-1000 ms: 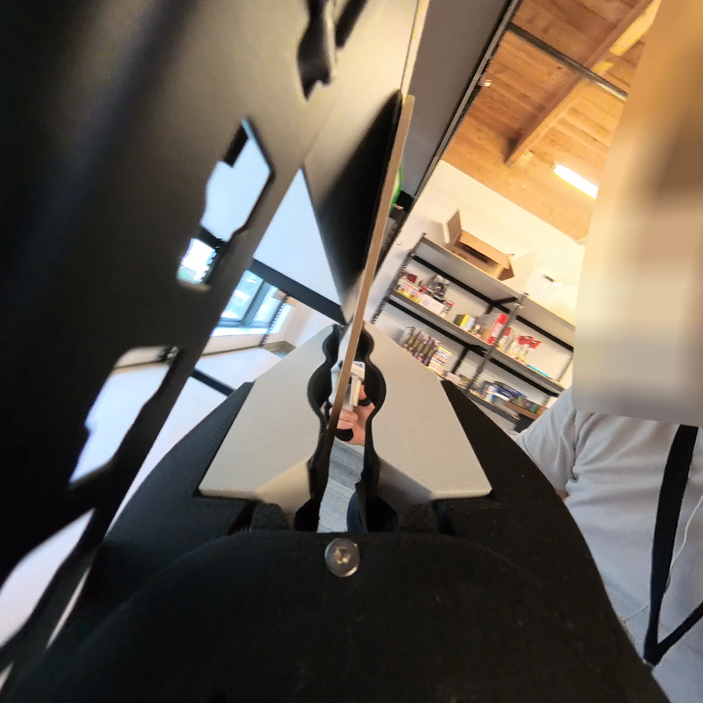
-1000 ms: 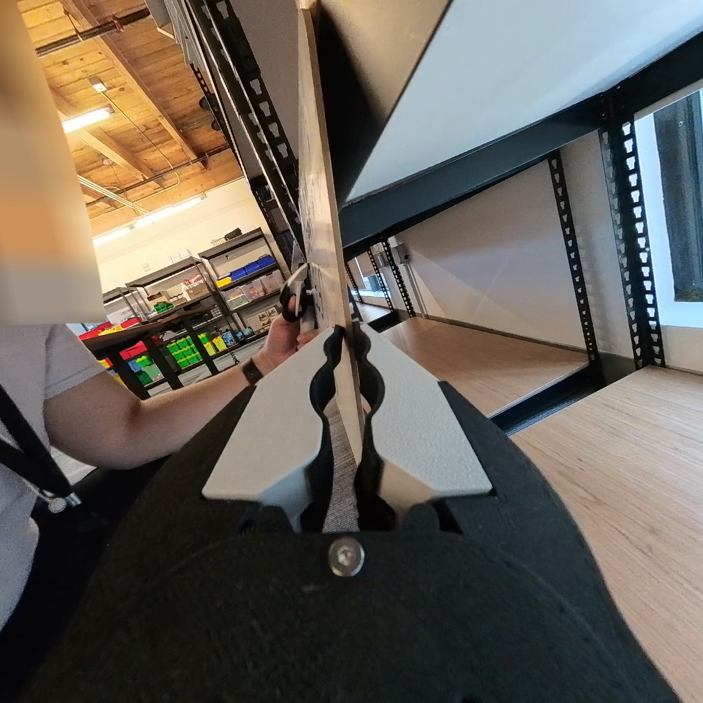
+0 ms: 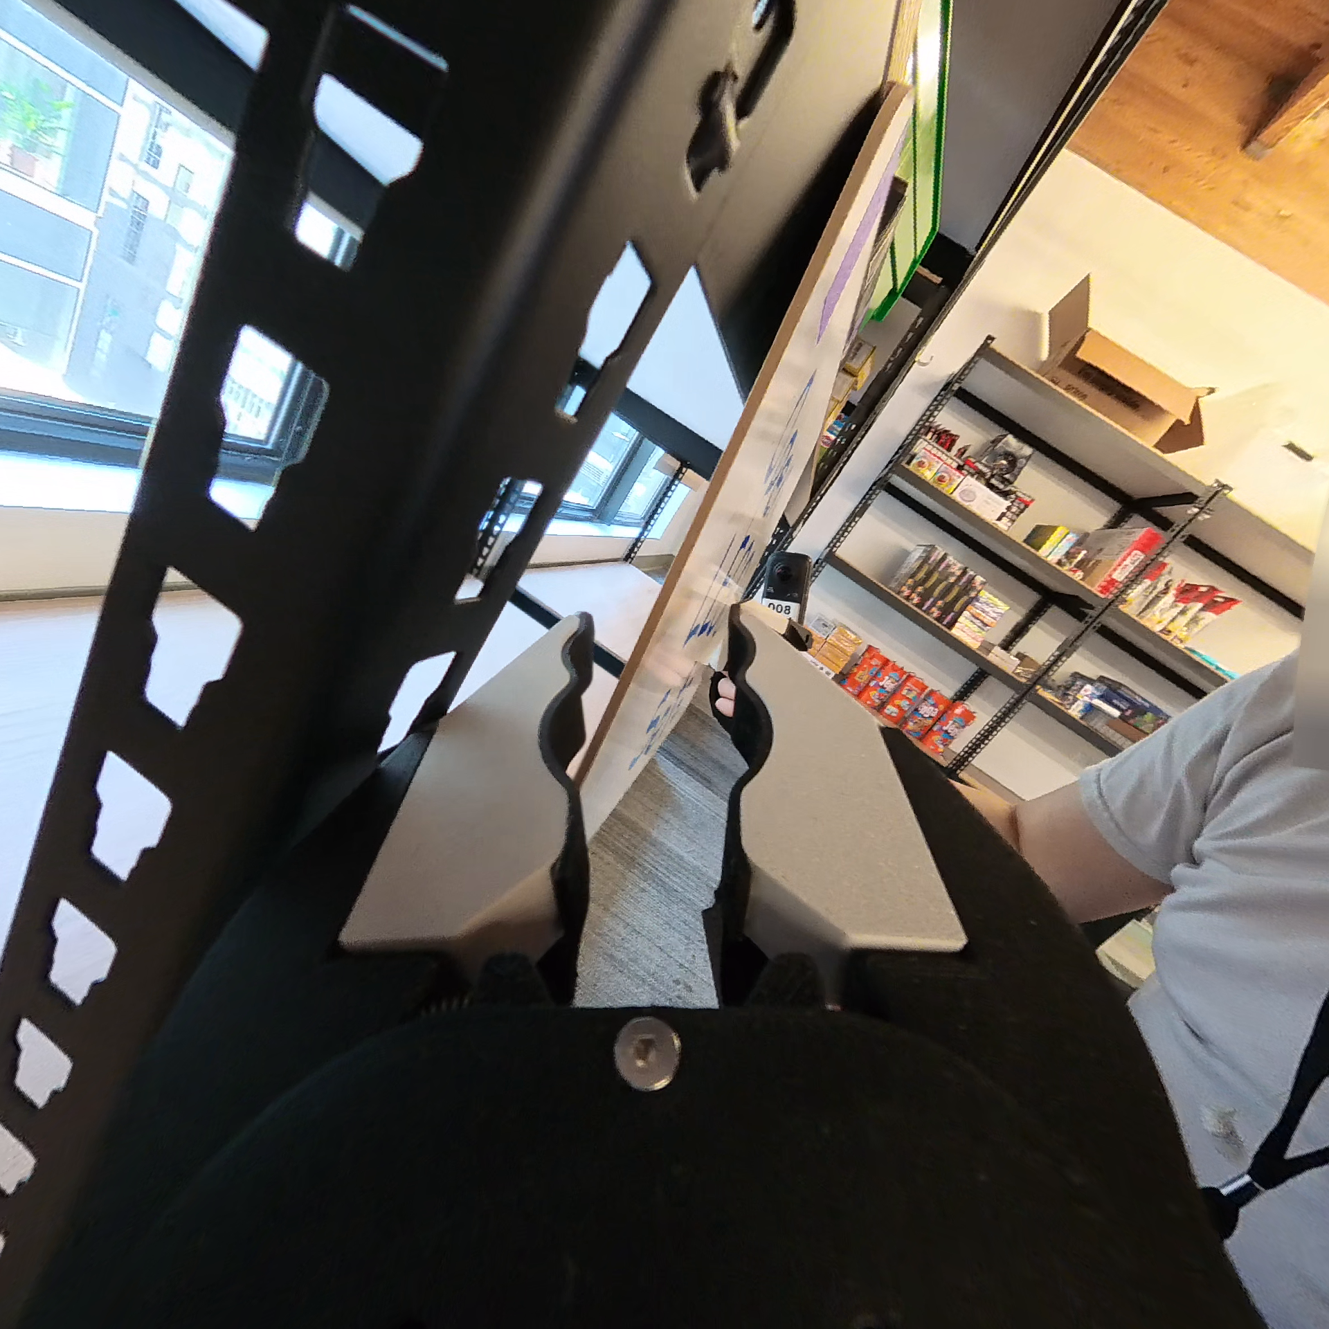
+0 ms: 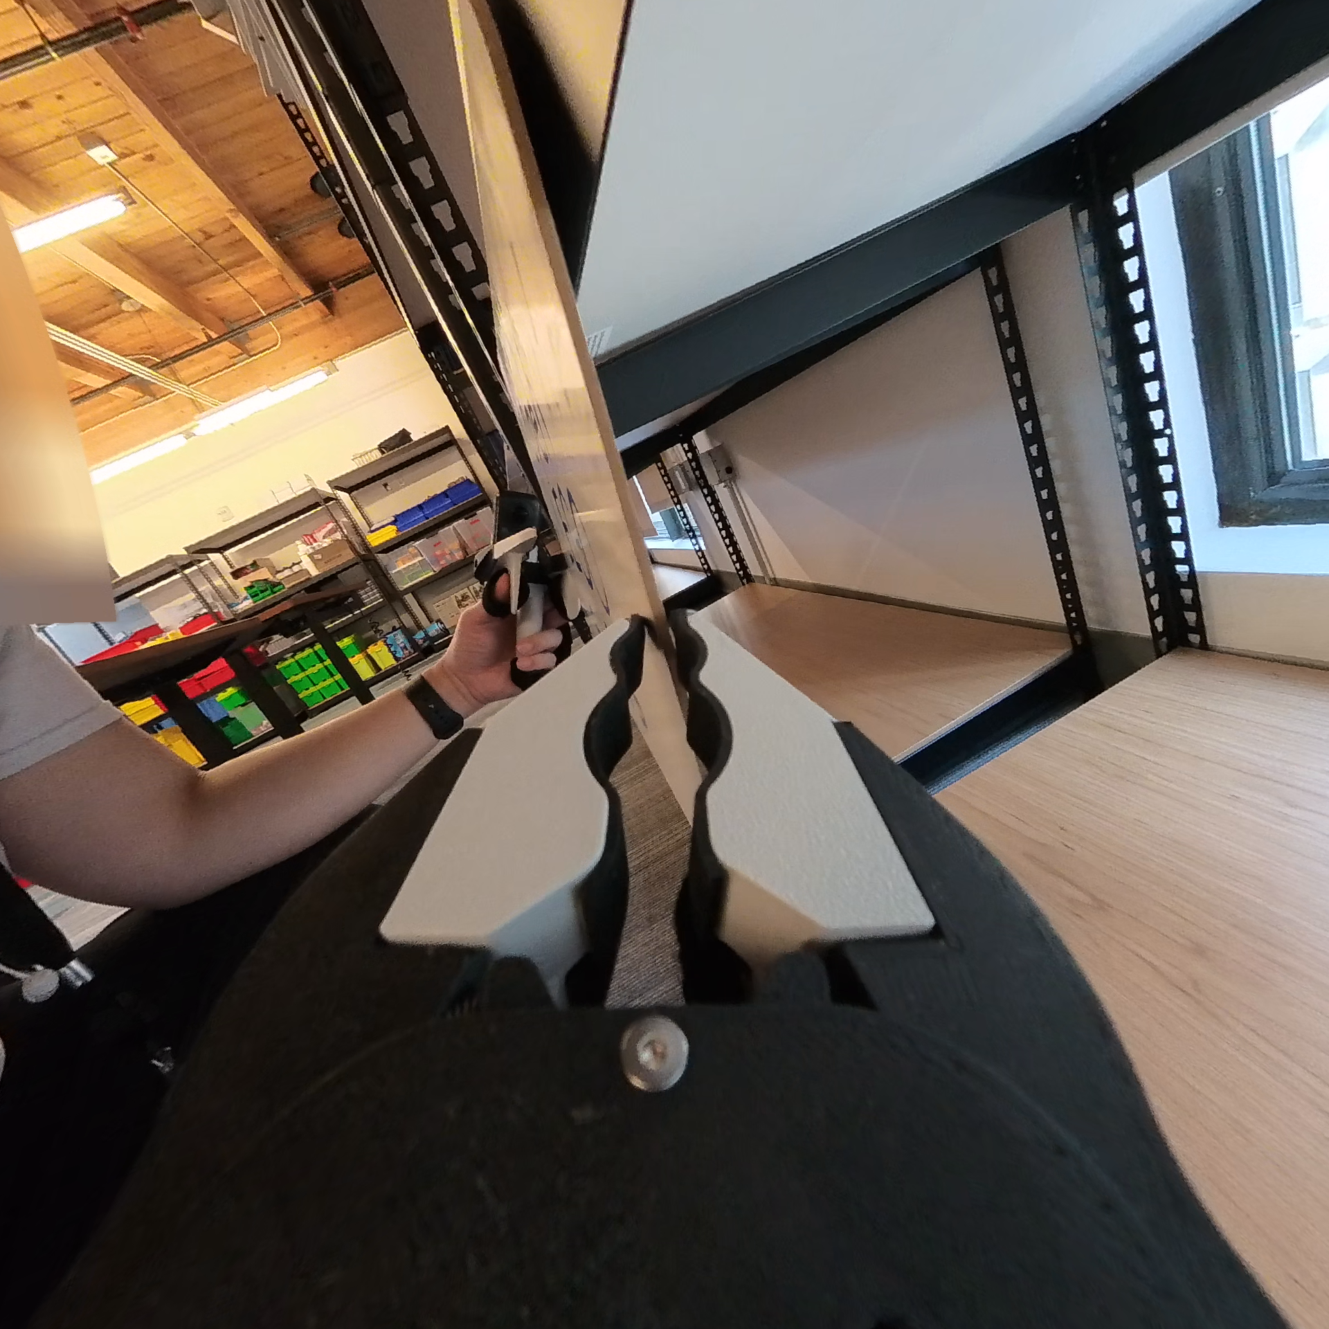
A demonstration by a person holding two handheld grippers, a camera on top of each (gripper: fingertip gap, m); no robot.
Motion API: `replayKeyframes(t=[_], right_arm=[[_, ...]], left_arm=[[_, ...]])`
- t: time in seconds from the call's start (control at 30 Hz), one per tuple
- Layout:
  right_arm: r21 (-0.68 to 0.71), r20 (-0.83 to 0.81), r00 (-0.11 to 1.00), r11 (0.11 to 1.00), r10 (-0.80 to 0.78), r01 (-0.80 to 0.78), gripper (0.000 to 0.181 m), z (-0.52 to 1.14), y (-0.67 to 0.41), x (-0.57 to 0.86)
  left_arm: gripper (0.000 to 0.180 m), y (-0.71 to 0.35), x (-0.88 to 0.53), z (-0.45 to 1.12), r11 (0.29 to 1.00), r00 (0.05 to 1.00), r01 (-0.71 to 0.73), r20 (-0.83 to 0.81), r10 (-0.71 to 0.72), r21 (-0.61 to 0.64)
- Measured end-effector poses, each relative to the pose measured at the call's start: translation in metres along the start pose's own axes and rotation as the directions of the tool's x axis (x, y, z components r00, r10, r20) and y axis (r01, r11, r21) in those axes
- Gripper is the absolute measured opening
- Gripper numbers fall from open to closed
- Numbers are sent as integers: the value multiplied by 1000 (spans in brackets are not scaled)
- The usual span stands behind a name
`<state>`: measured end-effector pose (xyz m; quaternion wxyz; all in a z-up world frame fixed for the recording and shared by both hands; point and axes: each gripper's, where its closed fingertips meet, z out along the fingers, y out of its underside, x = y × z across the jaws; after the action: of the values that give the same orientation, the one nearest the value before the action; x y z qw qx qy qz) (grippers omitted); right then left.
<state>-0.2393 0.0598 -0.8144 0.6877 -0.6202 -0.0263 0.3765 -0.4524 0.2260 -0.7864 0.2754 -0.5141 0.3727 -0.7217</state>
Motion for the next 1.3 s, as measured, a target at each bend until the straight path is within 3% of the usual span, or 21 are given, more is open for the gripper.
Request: replayKeyframes(t=[0.33,0.47,0.57,0.7,0.73,0.8,0.83,1.03,1.17,1.3], right_arm=[[1,-10,1000,1000,-3,3,5,-1,-2,2],[78,1,1000,997,28,-28,4,-7,-14,3],[124,19,999,991,46,-48,0,-14,-23,3],[95,-18,1000,995,-12,13,0,-10,-21,3],[87,-21,1000,996,-12,14,2,-8,-20,3],[67,-52,999,998,5,-2,28,-4,-16,9],[57,-63,998,998,5,-1,33,-3,-14,12],[-49,-33,999,999,19,-21,36,10,8,16],[-123,-19,997,989,75,-76,32,16,29,22],[-157,54,992,982,112,-102,8,16,36,12]], left_arm=[[32,3,-1,0,1000,1000,14,-10,-14,-11],[31,-3,-2,-4,1000,1000,10,-2,-10,26],[15,-7,-7,-8,999,999,9,43,-11,45],[17,-8,-9,-8,998,998,-7,59,4,59],[17,-8,-9,-8,998,998,-8,58,4,62],[17,-8,-9,-8,998,999,-5,54,1,64],[17,-8,-8,-8,998,999,-3,53,0,63],[17,-8,-9,-8,998,998,-3,55,-1,66],[17,-6,-8,-7,998,999,7,48,-10,61],[17,-5,-8,-6,998,999,20,38,-22,68]])
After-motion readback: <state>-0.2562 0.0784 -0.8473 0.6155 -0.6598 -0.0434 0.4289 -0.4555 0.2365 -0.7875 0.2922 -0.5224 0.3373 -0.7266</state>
